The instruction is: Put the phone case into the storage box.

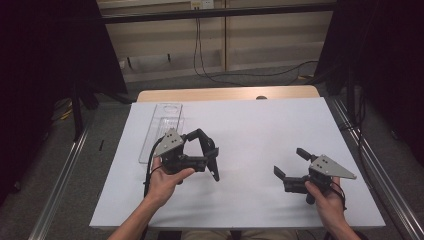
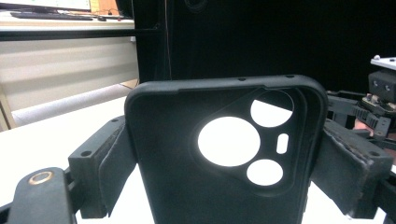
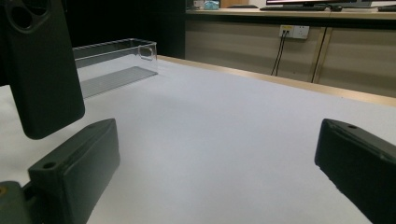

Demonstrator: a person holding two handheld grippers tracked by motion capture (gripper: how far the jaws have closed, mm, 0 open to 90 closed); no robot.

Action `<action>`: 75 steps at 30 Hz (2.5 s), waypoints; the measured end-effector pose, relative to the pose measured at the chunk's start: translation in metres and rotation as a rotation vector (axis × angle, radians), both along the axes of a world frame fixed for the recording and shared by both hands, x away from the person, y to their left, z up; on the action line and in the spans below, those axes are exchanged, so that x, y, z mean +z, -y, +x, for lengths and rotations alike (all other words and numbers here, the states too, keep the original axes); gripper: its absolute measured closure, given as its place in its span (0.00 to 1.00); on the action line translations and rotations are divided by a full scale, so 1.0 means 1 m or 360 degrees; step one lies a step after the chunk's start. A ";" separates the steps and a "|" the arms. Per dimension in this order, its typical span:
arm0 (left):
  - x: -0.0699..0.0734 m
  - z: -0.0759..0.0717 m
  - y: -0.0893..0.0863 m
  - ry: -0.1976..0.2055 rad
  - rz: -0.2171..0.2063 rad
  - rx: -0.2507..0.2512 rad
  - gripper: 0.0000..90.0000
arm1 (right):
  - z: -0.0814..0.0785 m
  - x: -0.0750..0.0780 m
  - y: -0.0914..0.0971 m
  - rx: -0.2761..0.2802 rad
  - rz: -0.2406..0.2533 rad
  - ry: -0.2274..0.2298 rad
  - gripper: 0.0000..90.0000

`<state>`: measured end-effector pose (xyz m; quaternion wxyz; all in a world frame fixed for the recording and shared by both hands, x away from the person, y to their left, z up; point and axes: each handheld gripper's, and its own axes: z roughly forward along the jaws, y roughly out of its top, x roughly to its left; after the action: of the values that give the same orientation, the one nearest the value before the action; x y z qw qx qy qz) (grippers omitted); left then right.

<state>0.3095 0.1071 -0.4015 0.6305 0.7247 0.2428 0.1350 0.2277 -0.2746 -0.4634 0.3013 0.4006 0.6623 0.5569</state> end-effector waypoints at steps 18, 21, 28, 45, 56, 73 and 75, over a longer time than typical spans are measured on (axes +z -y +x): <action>0.003 0.004 -0.011 -0.0010 0.0031 0.0072 0.15 | -0.013 -0.003 0.020 -0.0062 0.0001 0.0037 0.00; 0.005 0.005 -0.015 -0.0003 0.0031 0.0086 0.15 | -0.014 -0.004 0.021 -0.0047 -0.0013 0.0044 0.00; 0.011 0.007 -0.021 -0.0021 0.0017 0.0144 0.15 | -0.015 -0.005 0.020 -0.0036 -0.0006 0.0043 0.00; 0.030 0.017 -0.038 -0.0027 0.0020 0.0272 0.15 | -0.015 -0.005 0.022 -0.0033 0.0024 0.0060 0.00; 0.040 0.029 -0.046 -0.0026 0.0088 0.0324 0.15 | -0.016 -0.005 0.023 -0.0025 0.0029 0.0071 0.00; 0.052 0.044 -0.056 -0.0039 0.0105 0.0393 0.15 | -0.016 -0.006 0.022 -0.0022 0.0032 0.0068 0.00; 0.054 0.046 -0.058 -0.0032 0.0100 0.0388 0.15 | -0.016 -0.006 0.022 -0.0018 0.0028 0.0070 0.00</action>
<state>0.3552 0.1655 -0.3471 0.5840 0.7106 0.3309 0.2109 0.2122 -0.2970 -0.4689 0.3154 0.3948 0.6483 0.5695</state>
